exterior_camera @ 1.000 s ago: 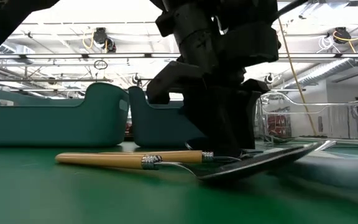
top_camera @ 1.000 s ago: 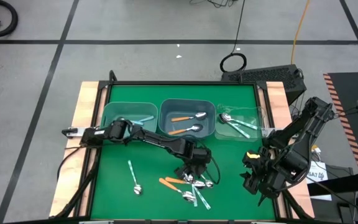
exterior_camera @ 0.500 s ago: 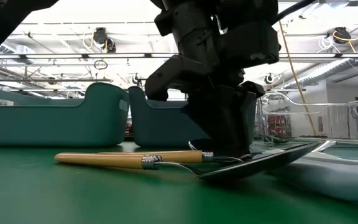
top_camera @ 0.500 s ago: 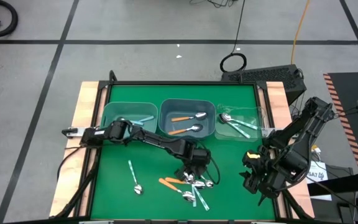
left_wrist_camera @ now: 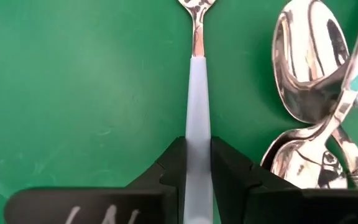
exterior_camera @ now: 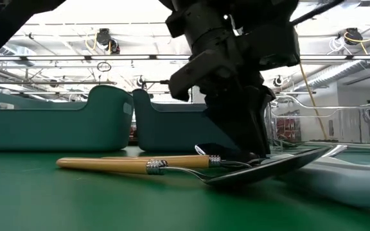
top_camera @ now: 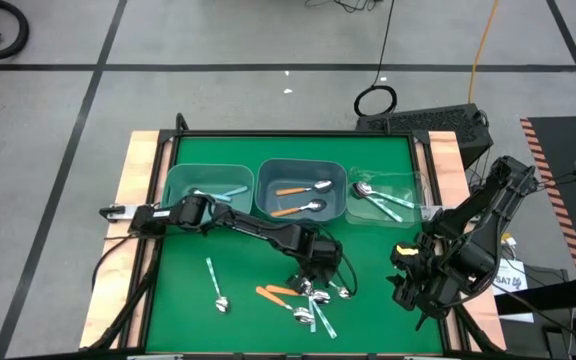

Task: Sort silverware by color (type)
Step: Put the blue spoon into the green bin

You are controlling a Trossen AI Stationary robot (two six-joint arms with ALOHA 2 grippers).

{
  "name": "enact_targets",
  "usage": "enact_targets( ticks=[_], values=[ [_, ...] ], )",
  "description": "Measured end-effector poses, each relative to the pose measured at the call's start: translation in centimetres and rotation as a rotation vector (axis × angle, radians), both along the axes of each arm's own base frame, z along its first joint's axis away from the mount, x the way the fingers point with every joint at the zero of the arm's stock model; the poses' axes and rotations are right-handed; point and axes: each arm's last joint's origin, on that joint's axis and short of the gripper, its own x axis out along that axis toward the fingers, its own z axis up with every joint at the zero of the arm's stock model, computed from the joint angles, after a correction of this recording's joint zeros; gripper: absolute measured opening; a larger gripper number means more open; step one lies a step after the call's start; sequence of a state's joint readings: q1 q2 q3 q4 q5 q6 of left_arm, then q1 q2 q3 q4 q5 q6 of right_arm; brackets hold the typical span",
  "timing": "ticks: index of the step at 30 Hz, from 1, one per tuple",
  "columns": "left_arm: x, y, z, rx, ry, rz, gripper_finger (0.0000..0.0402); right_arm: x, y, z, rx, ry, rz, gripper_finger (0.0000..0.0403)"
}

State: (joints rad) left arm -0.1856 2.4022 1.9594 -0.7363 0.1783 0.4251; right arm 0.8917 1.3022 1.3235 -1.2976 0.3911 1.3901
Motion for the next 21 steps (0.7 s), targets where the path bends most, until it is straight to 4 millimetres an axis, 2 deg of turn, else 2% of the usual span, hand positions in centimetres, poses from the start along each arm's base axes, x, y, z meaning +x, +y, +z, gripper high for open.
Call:
enact_targets(
  ticks=[3, 6, 12, 16, 21],
  values=[
    [0.4, 0.0, 1.0, -0.001, 0.008, 0.038, 0.0055, -0.1, -0.2, 0.0, -0.015, 0.015, -0.008, 0.0205],
    [1.1, 0.3, 2.9, -0.024, -0.040, 0.080, 0.0054, -0.2, -0.3, 0.0, -0.016, 0.020, -0.011, 0.0205],
    [1.3, 2.0, 5.2, -0.070, 0.003, 0.239, 0.0054, -0.8, -1.0, 0.7, 0.021, -0.003, -0.043, 0.0205],
    [1.5, 3.0, 8.0, -0.086, -0.008, 0.290, 0.0053, -1.3, -1.7, 1.4, 0.031, -0.050, -0.049, 0.0205],
    [1.3, 3.1, 10.8, -0.105, -0.047, 0.303, 0.0053, -1.8, -2.7, 2.2, 0.013, -0.126, -0.057, 0.0205]
  ],
)
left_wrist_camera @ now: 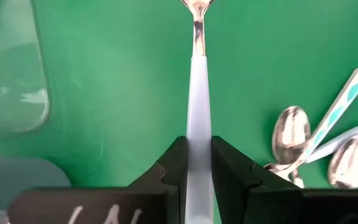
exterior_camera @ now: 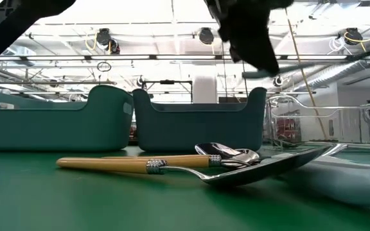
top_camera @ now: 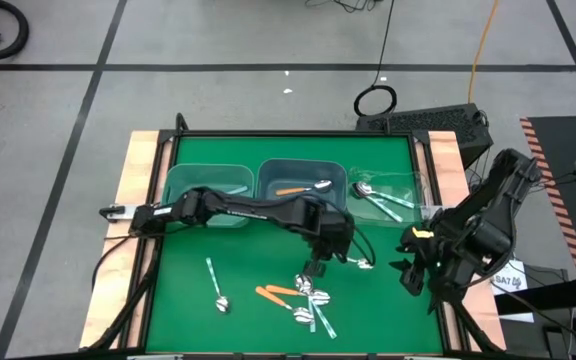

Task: Sort silverware by color (type)
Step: Put the blue spoon into the green bin

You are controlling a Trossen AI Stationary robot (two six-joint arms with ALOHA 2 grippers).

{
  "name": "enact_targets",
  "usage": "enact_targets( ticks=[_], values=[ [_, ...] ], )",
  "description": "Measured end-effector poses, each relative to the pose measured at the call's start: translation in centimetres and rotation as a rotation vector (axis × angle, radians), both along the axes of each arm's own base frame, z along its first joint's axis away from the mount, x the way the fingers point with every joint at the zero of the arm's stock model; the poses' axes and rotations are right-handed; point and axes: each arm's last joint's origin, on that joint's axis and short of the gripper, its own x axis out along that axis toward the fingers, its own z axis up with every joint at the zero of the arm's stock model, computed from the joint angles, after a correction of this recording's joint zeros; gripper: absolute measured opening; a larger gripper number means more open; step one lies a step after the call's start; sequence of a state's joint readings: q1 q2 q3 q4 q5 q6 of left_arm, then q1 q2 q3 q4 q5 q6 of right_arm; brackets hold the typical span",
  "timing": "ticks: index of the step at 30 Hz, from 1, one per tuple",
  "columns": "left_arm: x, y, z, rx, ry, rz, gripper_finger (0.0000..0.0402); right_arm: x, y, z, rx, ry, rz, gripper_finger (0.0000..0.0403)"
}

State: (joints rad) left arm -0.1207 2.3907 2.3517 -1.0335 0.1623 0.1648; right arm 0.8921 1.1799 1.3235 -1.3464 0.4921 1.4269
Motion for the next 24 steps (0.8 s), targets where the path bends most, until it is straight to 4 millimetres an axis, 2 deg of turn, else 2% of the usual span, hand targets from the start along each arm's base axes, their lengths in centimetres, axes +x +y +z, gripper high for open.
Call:
enact_targets(
  ticks=[8, 17, 24],
  values=[
    [-2.2, 0.1, 2.6, -0.005, 0.069, 0.027, 0.0053, -0.7, -1.2, 0.6, -0.061, -0.057, -0.024, 0.0205],
    [-4.2, 0.3, 6.7, -0.024, 0.017, 0.089, 0.0053, -0.8, -1.4, 0.6, -0.092, -0.062, -0.029, 0.0205],
    [-6.1, 1.5, 8.6, 0.037, 0.056, 0.131, 0.0052, -0.7, -1.4, 0.6, -0.090, -0.066, -0.033, 0.0205]
  ],
)
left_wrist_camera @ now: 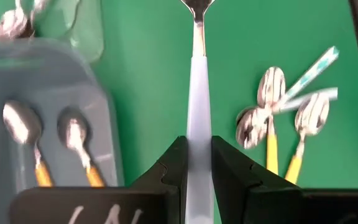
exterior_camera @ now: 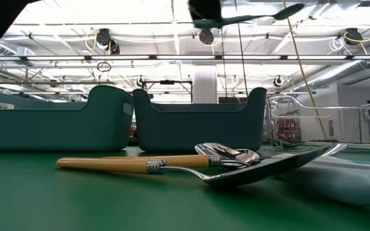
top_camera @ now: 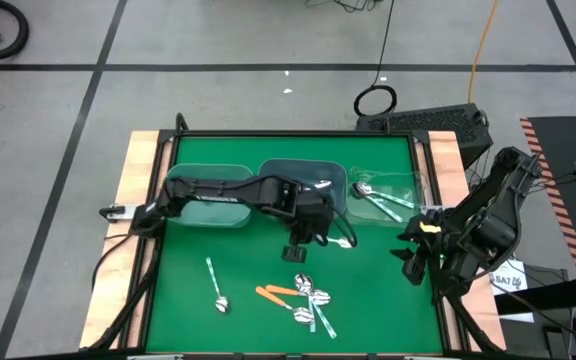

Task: Sort silverware by color (type)
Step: Put the blue spoon into the green bin

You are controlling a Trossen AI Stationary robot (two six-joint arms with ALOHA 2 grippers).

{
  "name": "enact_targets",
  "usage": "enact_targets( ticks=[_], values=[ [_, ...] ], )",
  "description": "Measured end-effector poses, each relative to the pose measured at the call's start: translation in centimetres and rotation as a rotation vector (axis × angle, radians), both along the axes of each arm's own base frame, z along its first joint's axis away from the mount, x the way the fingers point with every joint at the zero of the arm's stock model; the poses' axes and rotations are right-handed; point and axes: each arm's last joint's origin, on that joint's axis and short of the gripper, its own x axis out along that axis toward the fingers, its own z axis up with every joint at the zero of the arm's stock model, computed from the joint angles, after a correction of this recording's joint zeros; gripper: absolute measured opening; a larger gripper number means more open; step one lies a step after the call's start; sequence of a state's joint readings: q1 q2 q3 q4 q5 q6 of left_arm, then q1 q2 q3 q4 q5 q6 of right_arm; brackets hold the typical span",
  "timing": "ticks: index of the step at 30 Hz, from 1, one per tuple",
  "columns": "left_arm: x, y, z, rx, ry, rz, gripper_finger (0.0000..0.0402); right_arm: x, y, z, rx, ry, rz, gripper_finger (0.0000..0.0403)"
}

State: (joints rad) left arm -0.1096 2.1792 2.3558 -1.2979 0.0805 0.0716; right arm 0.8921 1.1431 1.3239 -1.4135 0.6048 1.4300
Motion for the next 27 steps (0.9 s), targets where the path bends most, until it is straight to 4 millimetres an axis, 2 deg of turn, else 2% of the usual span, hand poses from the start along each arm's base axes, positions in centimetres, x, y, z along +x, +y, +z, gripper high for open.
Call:
enact_targets(
  ticks=[10, 15, 21, 27],
  values=[
    [-2.1, 2.1, 1.1, 0.031, 0.103, 0.027, 0.0052, 0.4, 0.4, -0.2, 0.029, -0.016, -0.038, 0.0205],
    [-3.5, 3.4, 2.6, 0.064, 0.104, 0.089, 0.0052, 0.7, 0.9, -0.4, 0.037, -0.022, -0.042, 0.0205],
    [-5.8, 5.4, 4.9, 0.096, 0.090, 0.201, 0.0052, 1.2, 1.3, -0.6, 0.016, -0.055, -0.068, 0.0205],
    [-8.6, 6.6, 4.6, 0.115, 0.138, 0.323, 0.0052, 1.3, 1.4, -0.7, 0.016, -0.063, -0.073, 0.0205]
  ],
)
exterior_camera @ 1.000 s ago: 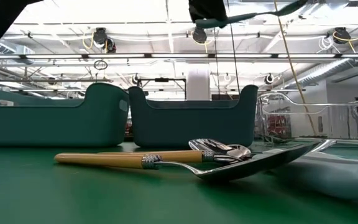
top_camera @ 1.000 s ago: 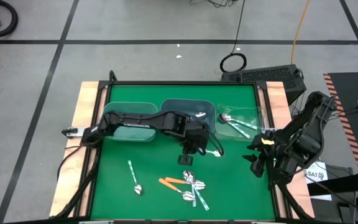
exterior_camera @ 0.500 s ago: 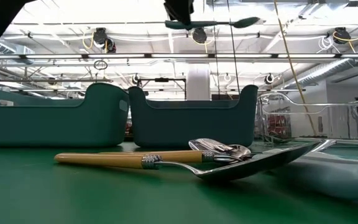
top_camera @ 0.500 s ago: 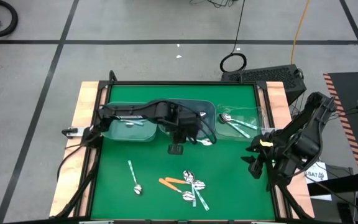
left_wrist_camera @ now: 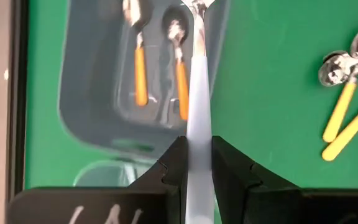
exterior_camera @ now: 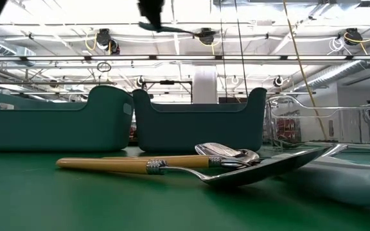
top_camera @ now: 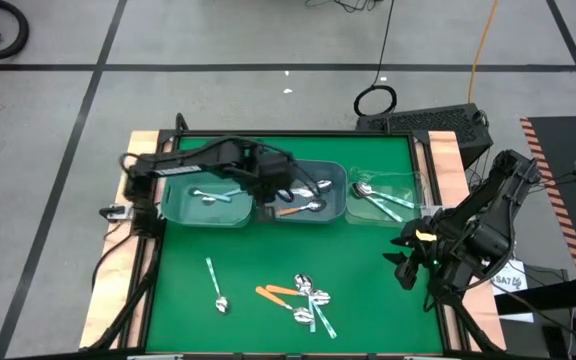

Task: Sort silverware by color (type)
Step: Put the blue spoon into the green bin

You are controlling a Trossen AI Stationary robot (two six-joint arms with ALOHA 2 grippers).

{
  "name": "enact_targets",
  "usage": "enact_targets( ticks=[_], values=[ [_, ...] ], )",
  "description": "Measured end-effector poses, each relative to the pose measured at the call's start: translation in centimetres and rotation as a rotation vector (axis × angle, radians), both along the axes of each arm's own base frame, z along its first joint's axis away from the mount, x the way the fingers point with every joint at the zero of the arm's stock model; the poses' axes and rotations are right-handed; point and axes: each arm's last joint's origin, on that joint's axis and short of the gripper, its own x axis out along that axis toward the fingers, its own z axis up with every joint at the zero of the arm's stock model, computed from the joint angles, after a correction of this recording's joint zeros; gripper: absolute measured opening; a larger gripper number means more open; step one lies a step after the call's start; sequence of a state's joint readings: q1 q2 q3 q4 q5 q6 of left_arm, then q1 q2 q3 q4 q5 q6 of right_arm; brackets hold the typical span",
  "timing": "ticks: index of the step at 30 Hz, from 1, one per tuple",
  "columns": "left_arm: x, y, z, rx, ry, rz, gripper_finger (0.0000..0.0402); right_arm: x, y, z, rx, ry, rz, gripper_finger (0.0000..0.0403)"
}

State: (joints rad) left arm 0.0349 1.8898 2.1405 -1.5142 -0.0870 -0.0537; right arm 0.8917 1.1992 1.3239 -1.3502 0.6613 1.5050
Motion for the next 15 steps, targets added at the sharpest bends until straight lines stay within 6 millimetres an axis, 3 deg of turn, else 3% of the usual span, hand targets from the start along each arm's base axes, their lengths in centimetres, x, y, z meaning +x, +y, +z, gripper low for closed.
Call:
enact_targets(
  ticks=[5, 11, 15],
  values=[
    [-4.6, 0.3, -1.3, 0.002, -0.038, 0.183, 0.0052, 0.0, 0.0, 0.0, -0.016, 0.006, 0.019, 0.0205],
    [-10.8, 0.7, -3.1, -0.012, -0.134, 0.659, 0.0052, 0.1, -0.1, 0.1, -0.071, -0.011, 0.044, 0.0205],
    [-13.5, 0.3, -5.3, -0.030, -0.172, 0.958, 0.0052, 0.2, -0.3, 0.2, -0.108, -0.041, 0.036, 0.0205]
  ],
)
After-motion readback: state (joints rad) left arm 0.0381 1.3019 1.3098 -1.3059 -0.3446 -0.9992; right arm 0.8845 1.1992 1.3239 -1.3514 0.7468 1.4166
